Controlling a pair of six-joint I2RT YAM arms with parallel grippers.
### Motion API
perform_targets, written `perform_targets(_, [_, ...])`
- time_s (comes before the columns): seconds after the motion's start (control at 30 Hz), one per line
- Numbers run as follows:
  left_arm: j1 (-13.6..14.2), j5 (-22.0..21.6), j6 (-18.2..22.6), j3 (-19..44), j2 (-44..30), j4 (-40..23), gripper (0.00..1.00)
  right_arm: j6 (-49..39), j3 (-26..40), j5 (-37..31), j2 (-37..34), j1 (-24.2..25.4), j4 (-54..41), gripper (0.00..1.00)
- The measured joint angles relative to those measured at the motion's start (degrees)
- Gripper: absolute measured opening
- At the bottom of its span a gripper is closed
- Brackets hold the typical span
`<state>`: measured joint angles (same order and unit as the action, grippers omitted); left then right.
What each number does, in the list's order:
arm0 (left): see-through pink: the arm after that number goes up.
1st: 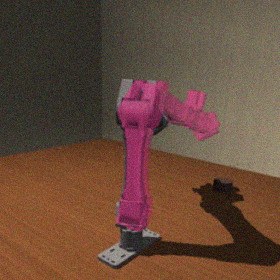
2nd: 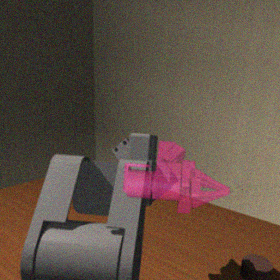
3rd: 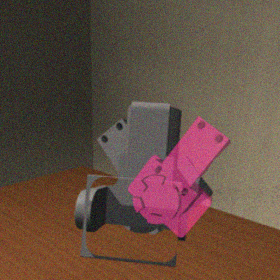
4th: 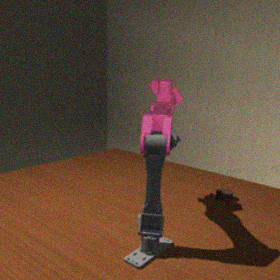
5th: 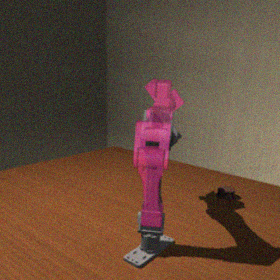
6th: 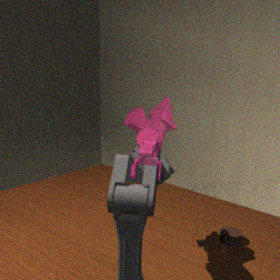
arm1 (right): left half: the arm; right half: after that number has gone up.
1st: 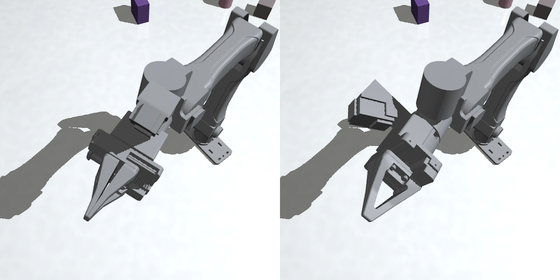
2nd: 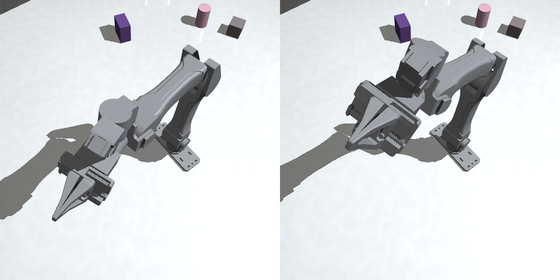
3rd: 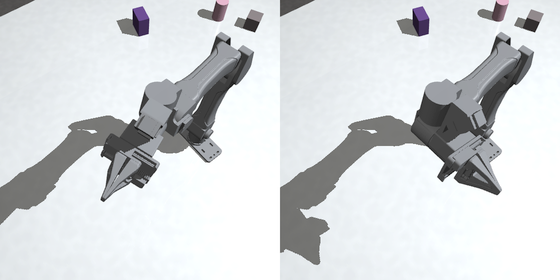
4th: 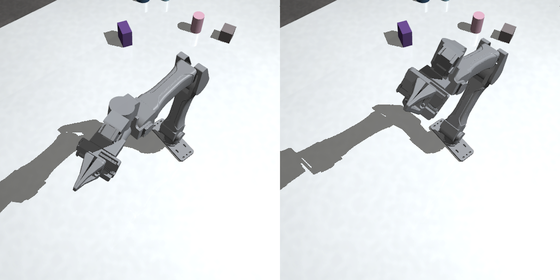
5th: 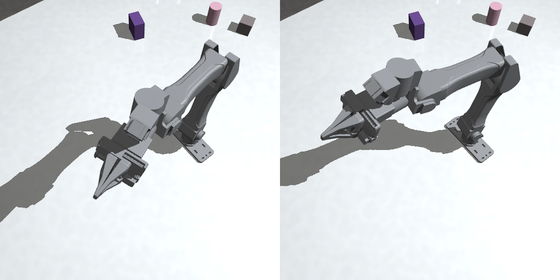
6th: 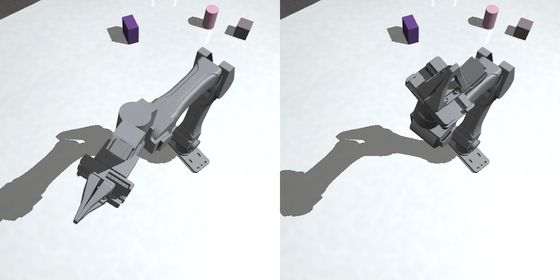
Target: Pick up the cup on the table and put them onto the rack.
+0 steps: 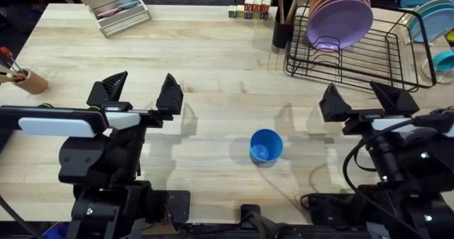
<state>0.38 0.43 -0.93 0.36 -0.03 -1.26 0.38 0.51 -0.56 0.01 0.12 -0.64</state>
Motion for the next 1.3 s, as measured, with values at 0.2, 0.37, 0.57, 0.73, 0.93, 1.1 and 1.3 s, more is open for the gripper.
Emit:
perform_targets(0.2, [0.0, 0.0, 0.0, 0.0, 0.0, 0.0, 0.993, 0.0, 0.0, 0.0, 0.0, 0.0, -0.3, 0.997])
perform_targets(0.37, [0.0, 0.0, 0.0, 0.0, 0.0, 0.0, 0.993, 0.0, 0.0, 0.0, 0.0, 0.0, -0.3, 0.997])
perform_targets(0.57, [0.0, -0.7, 0.0, 0.0, 0.0, -0.1, 0.994, -0.6, 0.1, -1.0, 0.0, 0.0, -1.1, 0.997])
perform_targets(0.73, [0.0, 0.7, -3.9, 3.6, -0.1, -9.2, 0.993, -2.3, 5.6, 0.0, -0.5, -0.1, -11.6, 0.996])
perform_targets(0.93, [0.0, 1.1, -6.3, 16.9, -3.3, -14.3, 0.993, -6.4, 20.0, -0.1, -8.1, -0.1, -19.7, 0.996])
perform_targets(1.1, [0.0, 1.9, -6.9, 29.7, -12.2, -18.4, 0.993, -7.6, 34.8, -0.5, -18.8, -0.1, -22.6, 0.996])
perform_targets(1.3, [0.0, 4.1, -7.1, 51.8, -31.5, -30.2, 0.994, -8.4, 54.2, -0.7, -38.1, -0.1, -31.5, 0.996])
